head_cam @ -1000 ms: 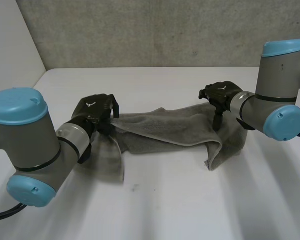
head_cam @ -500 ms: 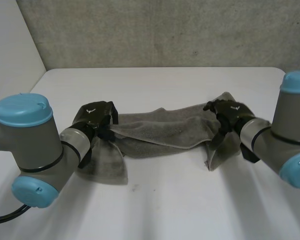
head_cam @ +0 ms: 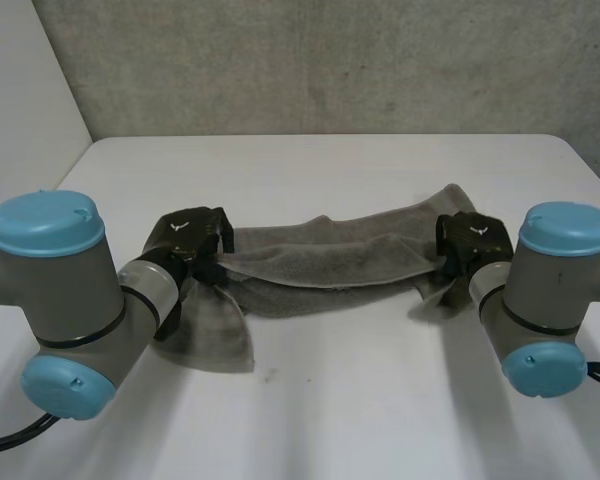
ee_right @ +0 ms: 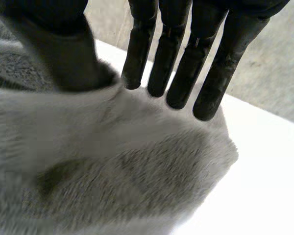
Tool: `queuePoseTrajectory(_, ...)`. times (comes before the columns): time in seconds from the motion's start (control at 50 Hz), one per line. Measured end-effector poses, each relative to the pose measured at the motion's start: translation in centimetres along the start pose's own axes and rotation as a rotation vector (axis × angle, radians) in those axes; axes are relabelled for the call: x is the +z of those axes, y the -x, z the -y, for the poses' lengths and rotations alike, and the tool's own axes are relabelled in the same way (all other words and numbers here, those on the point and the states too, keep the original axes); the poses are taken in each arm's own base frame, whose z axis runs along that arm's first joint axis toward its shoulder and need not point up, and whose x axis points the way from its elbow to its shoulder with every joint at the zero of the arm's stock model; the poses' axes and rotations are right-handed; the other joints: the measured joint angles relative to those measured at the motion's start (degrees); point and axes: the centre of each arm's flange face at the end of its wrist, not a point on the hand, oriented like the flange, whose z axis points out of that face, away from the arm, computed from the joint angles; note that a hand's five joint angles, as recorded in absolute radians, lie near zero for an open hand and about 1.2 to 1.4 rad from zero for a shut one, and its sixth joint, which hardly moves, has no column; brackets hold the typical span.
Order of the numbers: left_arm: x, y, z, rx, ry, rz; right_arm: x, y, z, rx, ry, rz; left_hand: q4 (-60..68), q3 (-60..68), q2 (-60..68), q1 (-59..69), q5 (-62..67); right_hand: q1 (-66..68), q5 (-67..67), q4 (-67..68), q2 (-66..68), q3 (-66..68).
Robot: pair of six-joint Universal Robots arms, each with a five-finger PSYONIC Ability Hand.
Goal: Fold the towel.
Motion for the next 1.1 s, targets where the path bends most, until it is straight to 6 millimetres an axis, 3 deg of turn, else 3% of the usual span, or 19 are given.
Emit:
queuePoseTrajectory(0.06,0.0,0.0,-0.1,0.000,0.003,0.000,-0.4,-0.1,1.1,-0.002,-0.043,0.003,0.0,0.0,0.0,0.0,0.0,14.9,15.5,15.2,14.3,14.3)
queuePoseTrajectory(0.1,0.0,0.0,-0.2,0.000,0.005,0.000,-0.7,-0.2,1.7,-0.001,-0.065,0.010,0.0,0.0,0.0,0.0,0.0,17.1,18.2,17.7,16.2,16.7)
queuePoseTrajectory(0.24,0.0,0.1,-0.5,-0.001,0.012,0.000,-1.9,-0.1,4.4,-0.003,-0.154,0.073,0.0,0.0,0.0,0.0,0.0,17.3,18.6,18.2,16.2,17.1)
queuePoseTrajectory(0.36,0.1,0.2,-0.5,0.000,0.009,0.007,-2.8,-1.6,7.3,-0.048,-0.214,0.081,0.0,0.0,0.0,0.0,0.0,17.3,18.6,18.2,16.2,17.1)
queuePoseTrajectory(0.52,-0.8,0.6,0.6,0.009,-0.016,0.049,-5.3,-3.5,10.9,-0.314,-0.199,0.061,0.0,0.0,0.0,0.0,0.0,17.3,18.6,18.2,16.2,17.1)
queuePoseTrajectory(0.58,-1.2,0.6,0.7,0.012,-0.008,0.058,-6.1,-3.5,10.8,-0.412,-0.140,0.073,0.0,0.0,0.0,0.0,0.0,17.3,18.6,18.2,16.2,17.1)
queuePoseTrajectory(0.7,-1.7,0.7,-0.2,0.014,0.089,0.069,-7.0,-2.9,8.5,-0.595,0.050,0.153,0.0,0.0,0.0,0.0,0.0,17.3,18.6,18.2,16.2,17.1)
queuePoseTrajectory(0.78,-1.3,0.7,-1.2,0.024,0.177,0.073,-6.4,-2.5,6.7,-0.638,0.136,0.198,0.0,0.0,0.0,0.0,0.0,17.3,18.6,18.3,16.2,17.1)
queuePoseTrajectory(0.88,-0.1,0.8,-1.7,0.064,0.231,0.069,-4.5,-2.0,6.1,-0.650,0.149,0.215,0.0,0.0,0.0,0.0,0.0,17.3,18.6,18.3,16.2,17.1)
queuePoseTrajectory(0.92,0.7,0.7,-1.3,0.090,0.217,0.065,-3.5,-1.8,6.4,-0.651,0.127,0.210,0.0,0.0,0.0,0.0,0.0,17.3,18.6,18.3,16.2,17.1)
queuePoseTrajectory(1.0,3.4,0.6,2.3,0.148,0.059,0.058,-0.1,-1.7,9.8,-0.650,-0.042,0.141,0.0,0.0,0.0,0.0,0.0,17.3,18.6,18.3,16.2,17.1)
queuePoseTrajectory(1.06,5.2,0.4,7.3,0.173,-0.158,0.063,2.1,-2.0,14.9,-0.628,-0.281,0.035,0.0,0.0,0.0,0.0,0.0,17.3,18.6,18.3,16.2,17.1)
queuePoseTrajectory(1.08,5.5,0.4,8.5,0.175,-0.211,0.065,2.3,-2.1,15.7,-0.622,-0.316,0.020,0.0,0.0,0.0,0.0,0.0,17.3,18.6,18.3,16.2,17.1)
queuePoseTrajectory(1.1,5.7,0.3,10.6,0.178,-0.301,0.068,2.6,-2.3,18.0,-0.600,-0.420,-0.025,0.0,0.0,0.0,0.0,0.0,17.3,18.6,18.3,16.2,17.1)
